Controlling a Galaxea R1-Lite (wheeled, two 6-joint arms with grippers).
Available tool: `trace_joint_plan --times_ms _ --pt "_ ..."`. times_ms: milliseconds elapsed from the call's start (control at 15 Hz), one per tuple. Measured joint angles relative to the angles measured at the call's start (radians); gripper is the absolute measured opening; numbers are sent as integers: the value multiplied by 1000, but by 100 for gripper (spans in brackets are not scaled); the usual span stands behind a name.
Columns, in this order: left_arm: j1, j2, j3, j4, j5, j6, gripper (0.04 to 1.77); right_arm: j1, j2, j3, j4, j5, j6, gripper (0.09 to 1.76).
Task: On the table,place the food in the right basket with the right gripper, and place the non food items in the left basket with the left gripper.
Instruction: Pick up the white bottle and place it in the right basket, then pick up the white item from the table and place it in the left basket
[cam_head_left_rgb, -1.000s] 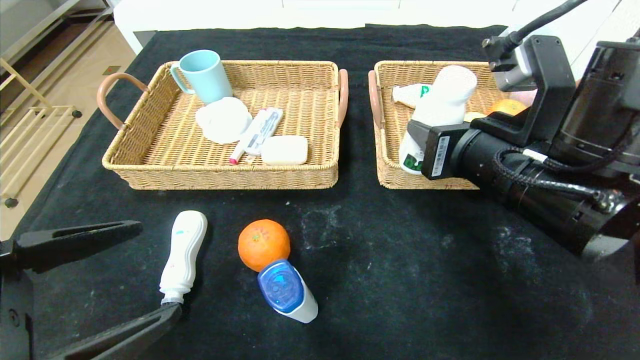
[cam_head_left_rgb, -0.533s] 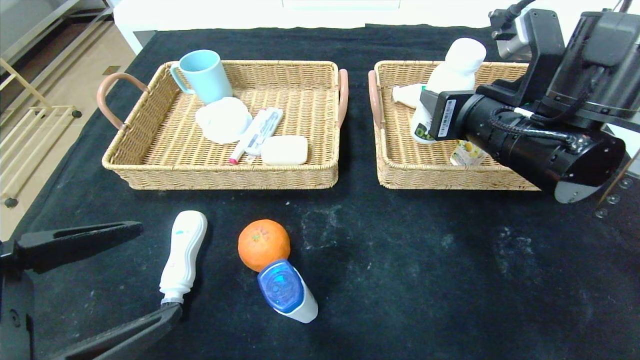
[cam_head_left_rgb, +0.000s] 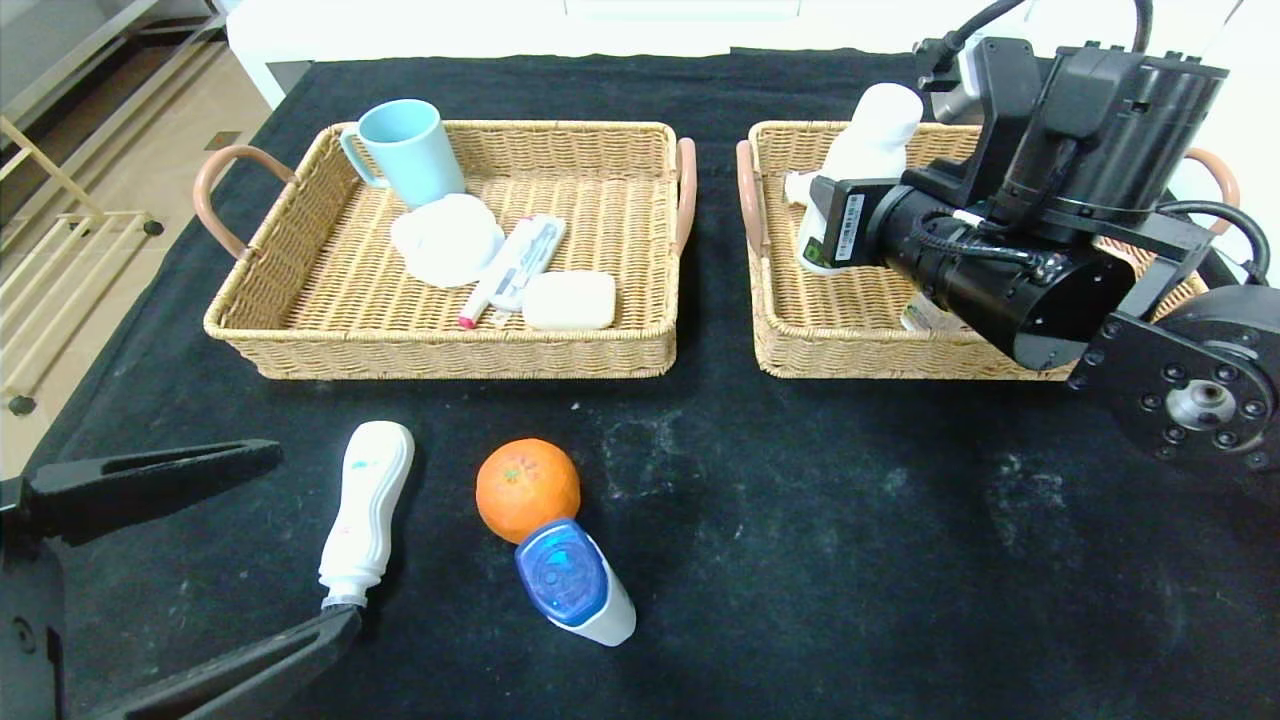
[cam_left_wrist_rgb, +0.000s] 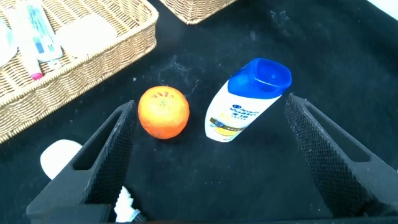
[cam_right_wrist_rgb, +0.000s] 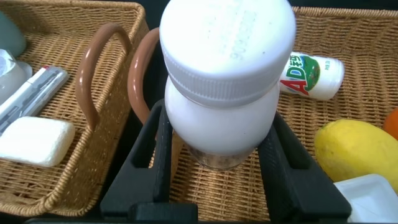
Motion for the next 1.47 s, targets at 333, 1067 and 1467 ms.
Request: trace_joint_plan --times_ms 333,1067,1467 --pt "0 -1 0 0 0 0 172 -1 16 -7 1 -1 -1 119" --pt "1 -3 -6 0 3 -2 172 37 -124 163 54 90 4 158" --pt "4 9 -19 0 9 -7 172 46 -315 423 93 399 -18 165"
